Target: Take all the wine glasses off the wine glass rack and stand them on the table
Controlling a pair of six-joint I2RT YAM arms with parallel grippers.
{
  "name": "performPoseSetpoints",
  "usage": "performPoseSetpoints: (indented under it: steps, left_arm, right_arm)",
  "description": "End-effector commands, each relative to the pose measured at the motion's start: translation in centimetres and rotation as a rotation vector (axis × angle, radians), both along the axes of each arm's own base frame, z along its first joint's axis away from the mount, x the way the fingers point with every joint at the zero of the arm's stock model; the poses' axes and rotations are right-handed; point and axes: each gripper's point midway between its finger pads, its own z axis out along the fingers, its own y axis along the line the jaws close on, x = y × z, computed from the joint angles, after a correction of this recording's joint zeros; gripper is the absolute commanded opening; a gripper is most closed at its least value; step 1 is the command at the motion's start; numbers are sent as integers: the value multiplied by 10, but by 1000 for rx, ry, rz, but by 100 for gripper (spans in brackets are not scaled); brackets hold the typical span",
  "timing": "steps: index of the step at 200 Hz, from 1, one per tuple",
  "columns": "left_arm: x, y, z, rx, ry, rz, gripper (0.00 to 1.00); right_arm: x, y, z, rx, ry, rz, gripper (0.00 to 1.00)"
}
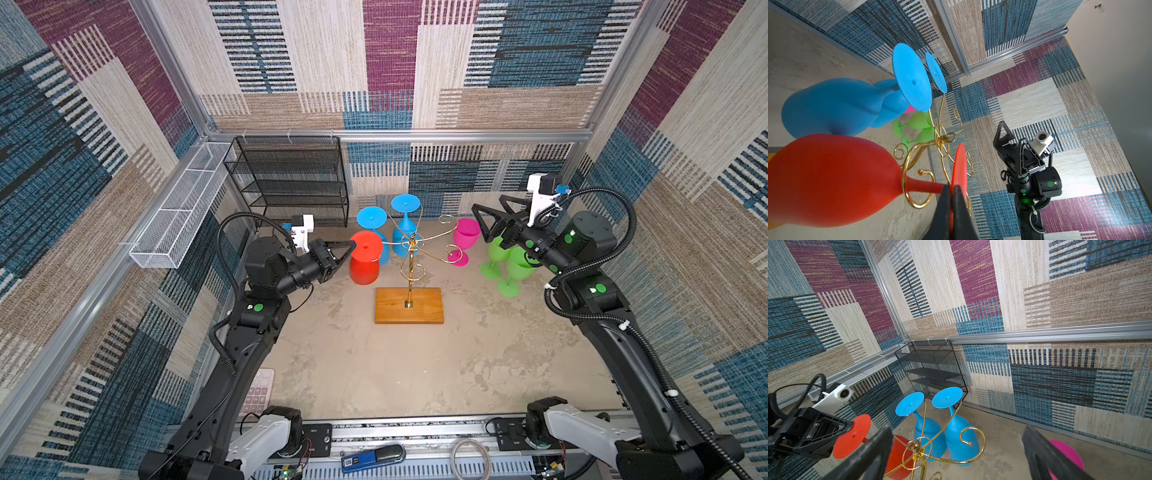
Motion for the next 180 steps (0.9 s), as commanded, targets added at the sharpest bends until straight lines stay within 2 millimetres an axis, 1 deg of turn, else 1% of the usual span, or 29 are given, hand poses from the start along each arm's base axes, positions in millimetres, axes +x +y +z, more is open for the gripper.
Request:
performPoseSetpoints:
  steps: [1, 45, 81, 119, 153, 180]
  left_arm:
    - [4, 3, 3, 6, -14, 26, 0]
    - [11, 0, 7, -27, -19, 18, 0]
    - [16, -3, 9, -20, -24, 4, 0]
    - [16, -12, 11, -16, -30, -27, 0]
    - [16, -20, 7, -12, -20, -51, 0]
    - [13, -26, 9, -10, -28, -76, 0]
  right_arm:
    - [-1, -1, 2, -6, -14, -8, 99]
    - [-1, -2, 1, -5, -12, -10, 99]
    - [-2, -2, 2, -4, -11, -11, 99]
    - [-1, -2, 2, -3, -13, -10, 99]
    - [1, -1, 1, -1, -7, -6, 99]
    - [1, 0, 0, -1, -7, -3, 99]
